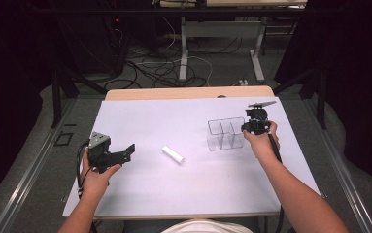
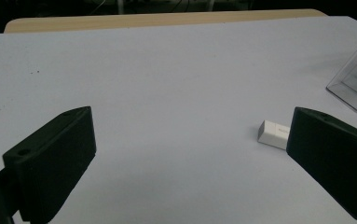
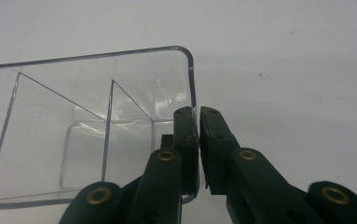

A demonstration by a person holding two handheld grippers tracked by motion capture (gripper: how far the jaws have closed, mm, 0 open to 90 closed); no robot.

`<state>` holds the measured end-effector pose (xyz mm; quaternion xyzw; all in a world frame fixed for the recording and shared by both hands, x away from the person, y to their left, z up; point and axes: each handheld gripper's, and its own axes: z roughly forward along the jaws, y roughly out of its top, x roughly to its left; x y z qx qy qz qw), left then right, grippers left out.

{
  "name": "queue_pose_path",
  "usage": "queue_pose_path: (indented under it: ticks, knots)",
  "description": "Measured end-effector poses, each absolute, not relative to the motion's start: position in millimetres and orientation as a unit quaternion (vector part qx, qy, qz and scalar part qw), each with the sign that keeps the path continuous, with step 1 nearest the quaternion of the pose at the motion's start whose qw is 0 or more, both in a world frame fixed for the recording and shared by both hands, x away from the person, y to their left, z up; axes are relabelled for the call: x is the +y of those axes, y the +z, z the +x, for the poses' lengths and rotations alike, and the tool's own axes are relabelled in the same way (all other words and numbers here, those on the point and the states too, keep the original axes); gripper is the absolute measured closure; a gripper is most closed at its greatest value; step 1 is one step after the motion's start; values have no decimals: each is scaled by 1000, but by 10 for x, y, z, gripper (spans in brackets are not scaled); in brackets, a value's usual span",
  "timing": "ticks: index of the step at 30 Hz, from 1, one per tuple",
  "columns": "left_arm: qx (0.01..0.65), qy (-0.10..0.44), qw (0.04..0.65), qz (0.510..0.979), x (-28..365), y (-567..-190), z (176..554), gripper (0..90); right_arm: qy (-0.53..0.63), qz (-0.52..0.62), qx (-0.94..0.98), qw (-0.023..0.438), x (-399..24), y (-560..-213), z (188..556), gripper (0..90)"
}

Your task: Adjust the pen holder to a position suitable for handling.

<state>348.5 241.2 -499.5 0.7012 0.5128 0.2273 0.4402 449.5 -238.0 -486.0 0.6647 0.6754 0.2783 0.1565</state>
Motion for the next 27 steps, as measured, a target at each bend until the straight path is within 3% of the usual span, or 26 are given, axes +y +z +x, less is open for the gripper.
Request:
queue_pose_path:
  ticks: [9,17,24,27]
  knots:
    - [512,230,440,701,2413,-5003,3488,13,314,660,666,150,-2435,-4865,4439,796]
    - [513,230,438,701,2416,-5006,3487,13,380,634,648,183,-2521,-4718,4300,737]
    - [513,230,437,702,2411,-5012,3488,13,381,629,645,208,-2618,-4810,4217,899]
    - [513,230,437,703,2408,-5011,3490,13,376,636,643,202,-2632,-4921,4212,900]
